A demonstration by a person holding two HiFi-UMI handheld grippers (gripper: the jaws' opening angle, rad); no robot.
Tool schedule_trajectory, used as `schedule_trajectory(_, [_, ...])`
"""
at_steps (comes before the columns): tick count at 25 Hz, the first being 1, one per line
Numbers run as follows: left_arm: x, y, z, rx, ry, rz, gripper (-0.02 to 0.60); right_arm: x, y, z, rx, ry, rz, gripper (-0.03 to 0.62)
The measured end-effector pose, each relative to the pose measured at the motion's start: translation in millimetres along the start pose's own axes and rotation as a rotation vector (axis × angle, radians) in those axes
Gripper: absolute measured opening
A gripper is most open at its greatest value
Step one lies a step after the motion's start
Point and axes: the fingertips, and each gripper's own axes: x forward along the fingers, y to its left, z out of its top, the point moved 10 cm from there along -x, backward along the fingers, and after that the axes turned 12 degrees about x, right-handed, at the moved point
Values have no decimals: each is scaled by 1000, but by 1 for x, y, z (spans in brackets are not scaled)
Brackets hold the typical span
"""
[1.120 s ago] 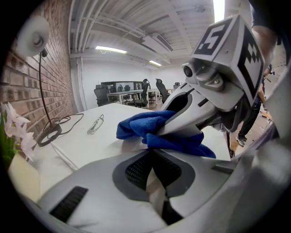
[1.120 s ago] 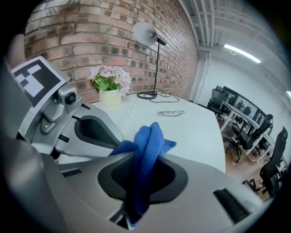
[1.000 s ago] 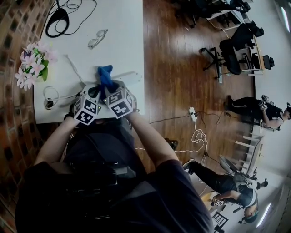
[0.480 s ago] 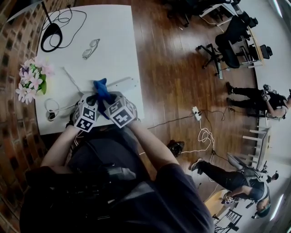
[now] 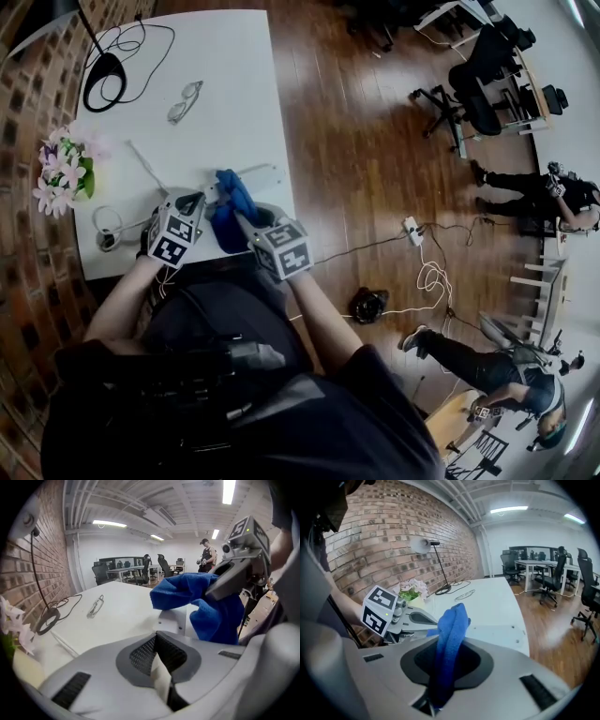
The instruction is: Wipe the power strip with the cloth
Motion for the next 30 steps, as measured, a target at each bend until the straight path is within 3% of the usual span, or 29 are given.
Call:
schedule_trajectory(3, [1,-1,-3,5,-6,12,12,-9,-18,-5,14,0,-7,58])
schedule_trajectory(7, [-3,5,7,0,24,-37,12,-15,-41,-4,12,10,4,58])
schedule_trajectory(11, [-15,16,37,-29,-71,-44,21,-18,-64,-4,35,17,34,58])
schedule_trajectory(13, [-8,14,56,61,-17,-90,94,-21,-73,0,37,20,50,58])
schedule_trajectory(15, [8,8,61,173,106,-161,233,-24,-79,8,38,18,66,59])
schedule_trajectory(16, [15,5,60,212,158,-190,263,-25,-83,12,36,16,73,60])
schedule_trajectory(23, [32,6,72,218,253,-292,291,-35,-109,24,-10,43,110,60])
schedule_trajectory(27, [38,4,90,160,260,-366,293,-40,-121,27,-15,59,144,60])
schedule_trajectory(30, [55,-3,86,184,330,-385,293,-42,-127,28,-37,73,159,60])
